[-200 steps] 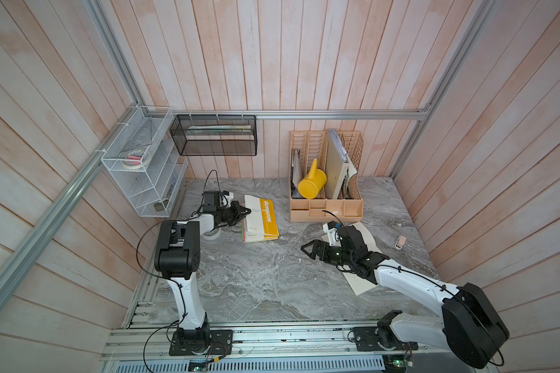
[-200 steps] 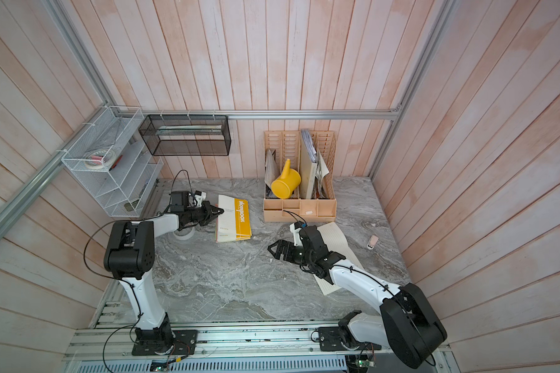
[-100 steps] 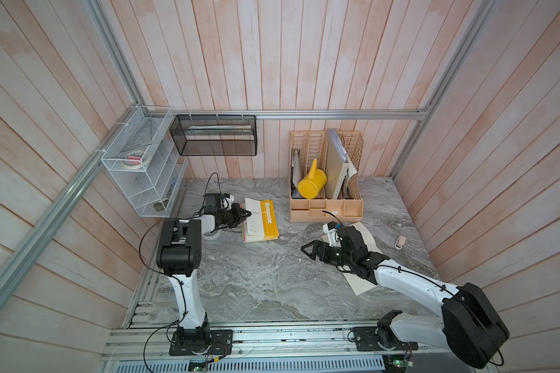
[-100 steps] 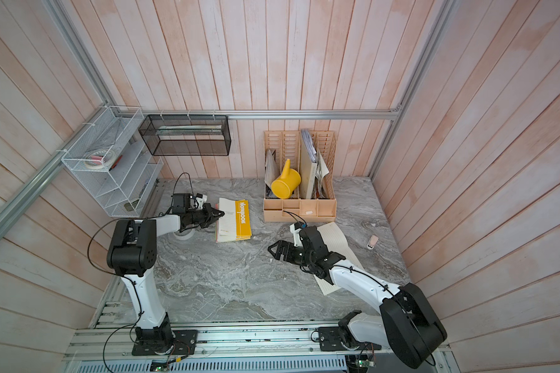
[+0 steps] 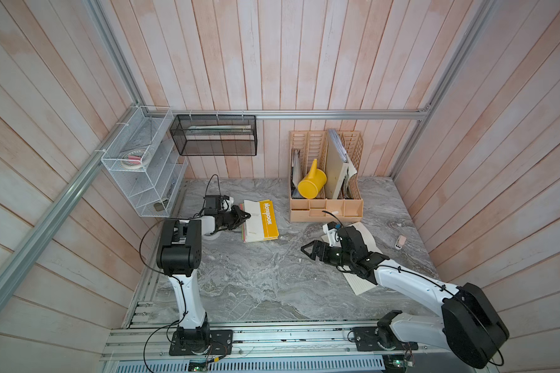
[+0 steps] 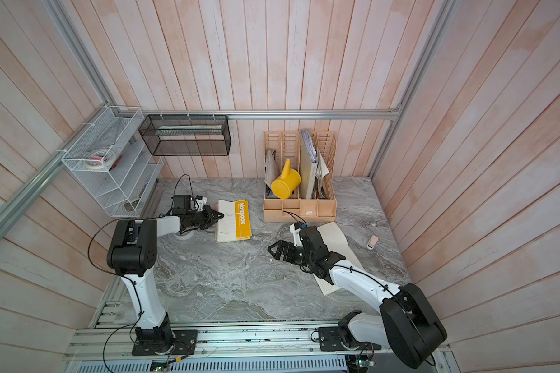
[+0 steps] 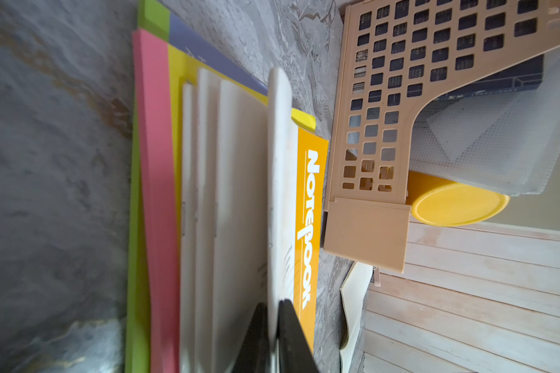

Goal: Close the notebook
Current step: Place the notebook at the notebook.

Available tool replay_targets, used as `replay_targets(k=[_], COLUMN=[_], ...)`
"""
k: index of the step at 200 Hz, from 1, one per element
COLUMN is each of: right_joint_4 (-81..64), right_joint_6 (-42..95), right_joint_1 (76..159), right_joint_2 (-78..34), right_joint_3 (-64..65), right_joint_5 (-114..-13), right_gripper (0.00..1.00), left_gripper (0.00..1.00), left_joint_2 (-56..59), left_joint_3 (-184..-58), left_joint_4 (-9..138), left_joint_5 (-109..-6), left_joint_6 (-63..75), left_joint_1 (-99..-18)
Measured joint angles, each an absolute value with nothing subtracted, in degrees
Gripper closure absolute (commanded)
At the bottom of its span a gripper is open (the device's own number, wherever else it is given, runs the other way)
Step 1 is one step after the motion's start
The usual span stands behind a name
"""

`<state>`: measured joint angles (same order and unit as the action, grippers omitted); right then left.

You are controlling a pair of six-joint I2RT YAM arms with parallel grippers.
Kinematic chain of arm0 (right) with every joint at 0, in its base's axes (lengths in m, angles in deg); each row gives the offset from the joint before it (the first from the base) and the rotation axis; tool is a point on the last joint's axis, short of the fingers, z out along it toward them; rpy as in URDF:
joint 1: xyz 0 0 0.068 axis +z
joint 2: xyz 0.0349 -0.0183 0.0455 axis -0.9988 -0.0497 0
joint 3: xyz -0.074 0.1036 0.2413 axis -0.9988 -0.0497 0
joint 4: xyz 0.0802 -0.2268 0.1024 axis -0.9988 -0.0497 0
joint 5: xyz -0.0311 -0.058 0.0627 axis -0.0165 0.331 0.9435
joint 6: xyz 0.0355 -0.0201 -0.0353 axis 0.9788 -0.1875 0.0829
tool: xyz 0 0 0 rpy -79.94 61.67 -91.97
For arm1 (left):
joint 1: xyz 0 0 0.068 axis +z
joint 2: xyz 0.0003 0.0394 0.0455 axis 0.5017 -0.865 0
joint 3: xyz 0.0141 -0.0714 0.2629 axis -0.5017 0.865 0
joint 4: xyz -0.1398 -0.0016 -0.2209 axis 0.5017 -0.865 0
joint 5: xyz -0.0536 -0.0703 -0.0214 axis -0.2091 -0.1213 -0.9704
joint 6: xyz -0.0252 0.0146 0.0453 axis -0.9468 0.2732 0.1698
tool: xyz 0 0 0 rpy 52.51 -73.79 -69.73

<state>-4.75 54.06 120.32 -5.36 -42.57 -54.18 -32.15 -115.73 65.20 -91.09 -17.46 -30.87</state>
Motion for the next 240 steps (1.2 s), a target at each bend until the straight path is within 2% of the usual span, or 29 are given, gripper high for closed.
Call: replay_targets(k=[21,38,115,145,240], right_joint_4=[-4.8,-4.8,-4.9,-5.0,-5.0], right_joint_6=[54.1,54.1,54.1,54.1,54.1], right_joint_1=[120.3,120.3,120.3,120.3,120.3], right_joint_2=[-5.4,-5.3,-4.7,-4.5,-4.5], right_joint_3=[-42.6,-42.6,-43.0,-43.3,-43.6], right_joint_5=[-54.2,-54.2,-54.1,-54.0,-53.5], right_gripper=[0.02,0.02,0.02,0.02,0.02], left_gripper=[0.88,0.79,0.77,0.72,0.71], left_joint_2=[-32.2,-32.2,-32.2,-32.2,-29.2], left_joint_3=[-115.7,-115.6,-115.4,-115.4,-114.6], left_joint_4=[65.2,65.1,64.7,64.7,61.8], left_joint_5=[-91.0,-90.8,-90.0,-90.0,-87.9], left_joint_6=[-17.3,-17.1,-16.8,-16.8,-15.8], left_joint_1=[-30.9,-30.9,-30.9,-30.9,-30.9])
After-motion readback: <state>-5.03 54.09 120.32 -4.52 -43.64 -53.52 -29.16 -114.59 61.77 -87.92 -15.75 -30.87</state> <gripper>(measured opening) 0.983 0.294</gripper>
